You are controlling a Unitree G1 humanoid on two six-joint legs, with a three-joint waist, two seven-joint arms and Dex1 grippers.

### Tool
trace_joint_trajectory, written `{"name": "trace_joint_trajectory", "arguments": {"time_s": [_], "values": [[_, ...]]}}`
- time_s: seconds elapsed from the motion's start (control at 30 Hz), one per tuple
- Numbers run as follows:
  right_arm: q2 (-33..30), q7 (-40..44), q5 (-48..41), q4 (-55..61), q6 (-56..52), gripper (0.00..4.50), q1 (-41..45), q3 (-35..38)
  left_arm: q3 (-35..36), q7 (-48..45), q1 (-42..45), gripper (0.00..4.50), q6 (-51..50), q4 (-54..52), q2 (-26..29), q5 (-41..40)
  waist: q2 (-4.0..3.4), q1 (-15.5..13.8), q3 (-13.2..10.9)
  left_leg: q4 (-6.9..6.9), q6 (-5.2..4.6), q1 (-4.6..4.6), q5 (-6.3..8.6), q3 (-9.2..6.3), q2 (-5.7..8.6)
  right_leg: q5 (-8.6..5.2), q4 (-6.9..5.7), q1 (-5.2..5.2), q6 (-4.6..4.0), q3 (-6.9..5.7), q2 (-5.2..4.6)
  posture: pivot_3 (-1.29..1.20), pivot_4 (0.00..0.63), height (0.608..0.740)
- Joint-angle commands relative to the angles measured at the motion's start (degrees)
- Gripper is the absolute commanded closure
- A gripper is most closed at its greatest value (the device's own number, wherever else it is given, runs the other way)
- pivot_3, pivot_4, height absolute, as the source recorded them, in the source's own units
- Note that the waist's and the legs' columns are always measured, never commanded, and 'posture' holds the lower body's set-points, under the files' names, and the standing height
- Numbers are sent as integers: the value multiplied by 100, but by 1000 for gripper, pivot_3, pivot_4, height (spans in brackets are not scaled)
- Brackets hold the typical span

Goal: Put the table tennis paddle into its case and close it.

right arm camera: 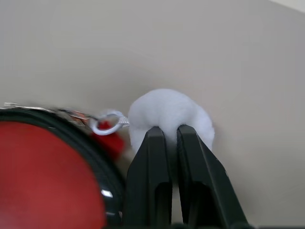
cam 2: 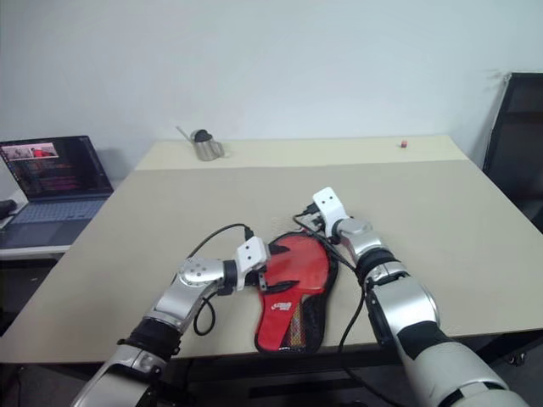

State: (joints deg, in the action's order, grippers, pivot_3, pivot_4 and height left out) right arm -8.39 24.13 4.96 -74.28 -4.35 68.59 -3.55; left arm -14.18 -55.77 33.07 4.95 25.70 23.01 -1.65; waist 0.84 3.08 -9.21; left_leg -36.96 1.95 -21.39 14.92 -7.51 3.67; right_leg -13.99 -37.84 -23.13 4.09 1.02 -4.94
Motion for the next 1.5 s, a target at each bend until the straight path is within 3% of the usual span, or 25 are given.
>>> {"name": "trace_joint_trajectory", "arguments": {"time_s": [0.03, 0.37, 0.83, 1.0, 1.5], "values": [[-303, 141, 40, 320, 101, 4491, 93, 38, -263, -127, -222, 0, -188, 429, -74, 203, -10, -8, 6, 0, 0, 0, 0, 0, 0, 0, 0, 0, 0, 0, 0, 0, 150, 740], [-1054, 898, 92, 1412, -393, 4491, -365, -51, -255, -285, -174, 0, -310, 723, -203, 138, -15, -83, 9, 1, -2, -1, -1, -5, 32, -1, 8, 6, 1, -6, -2, 0, 150, 740], [-3021, 2764, -583, 6972, -3636, 4491, -3185, 15, -325, -319, 155, 0, -139, 1257, -470, 264, -43, -195, 28, -3, -5, -17, -1, -23, 60, -14, 26, 20, 24, -24, -33, 0, 150, 740], [-3570, 2874, -989, 8176, -4474, 4491, -3790, 270, -359, -343, 328, 0, -13, 1517, -602, 318, -42, -274, 27, 4, -14, 41, 5, -28, 58, -40, 86, 116, 70, -46, -34, 0, 150, 740], [-4931, 3491, -2834, 11282, -6002, 4491, -6371, 1261, -450, -396, 644, 0, 281, 2026, -854, 418, -5, -442, 16, 1, -48, 41, 28, -25, 62, -65, 106, 139, 113, -54, -86, 0, 150, 740]]}}
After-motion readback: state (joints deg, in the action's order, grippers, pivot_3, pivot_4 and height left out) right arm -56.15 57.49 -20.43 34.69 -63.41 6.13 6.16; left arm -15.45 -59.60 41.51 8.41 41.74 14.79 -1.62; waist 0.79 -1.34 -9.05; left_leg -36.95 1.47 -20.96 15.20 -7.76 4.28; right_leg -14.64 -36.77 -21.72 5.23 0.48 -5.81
